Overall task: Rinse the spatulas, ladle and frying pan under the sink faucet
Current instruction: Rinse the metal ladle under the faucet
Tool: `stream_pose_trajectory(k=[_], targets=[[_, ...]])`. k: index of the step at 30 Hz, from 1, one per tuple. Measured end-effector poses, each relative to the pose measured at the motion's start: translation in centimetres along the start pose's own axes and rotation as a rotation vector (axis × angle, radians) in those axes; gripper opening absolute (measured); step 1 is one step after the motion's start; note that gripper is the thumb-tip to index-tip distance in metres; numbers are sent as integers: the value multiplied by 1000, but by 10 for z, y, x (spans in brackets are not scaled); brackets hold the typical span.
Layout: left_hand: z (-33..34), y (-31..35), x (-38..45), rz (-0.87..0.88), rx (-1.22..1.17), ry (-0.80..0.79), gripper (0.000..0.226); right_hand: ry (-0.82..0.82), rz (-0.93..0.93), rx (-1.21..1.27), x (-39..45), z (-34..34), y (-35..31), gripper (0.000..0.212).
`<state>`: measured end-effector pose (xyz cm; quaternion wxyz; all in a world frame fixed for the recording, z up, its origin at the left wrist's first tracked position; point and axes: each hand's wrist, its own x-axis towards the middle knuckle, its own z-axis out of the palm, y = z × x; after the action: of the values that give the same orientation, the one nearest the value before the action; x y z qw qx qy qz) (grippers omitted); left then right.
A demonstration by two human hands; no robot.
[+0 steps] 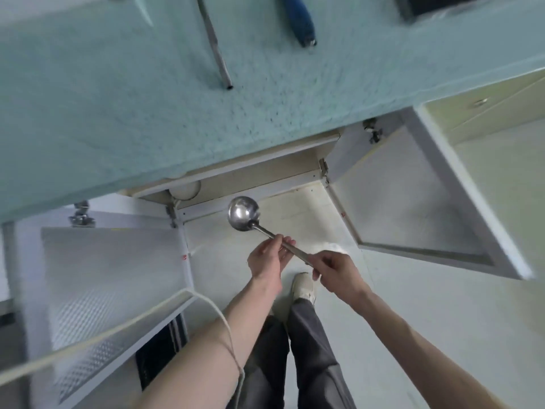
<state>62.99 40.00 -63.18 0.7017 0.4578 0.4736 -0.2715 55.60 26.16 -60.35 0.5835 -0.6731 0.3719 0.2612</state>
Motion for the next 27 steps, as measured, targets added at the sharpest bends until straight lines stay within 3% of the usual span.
stream_pose_trajectory(k=[7,16,27], targets=[[9,7,-141,34,15,-31,19,88,47,-76,-133,-41,-32,51],[90,30,-279,251,311,-365,13,148,-145,338,-273,-97,-69,36],[244,-83,-383,260,446,-541,12,342,-293,513,-343,-263,-30,36]])
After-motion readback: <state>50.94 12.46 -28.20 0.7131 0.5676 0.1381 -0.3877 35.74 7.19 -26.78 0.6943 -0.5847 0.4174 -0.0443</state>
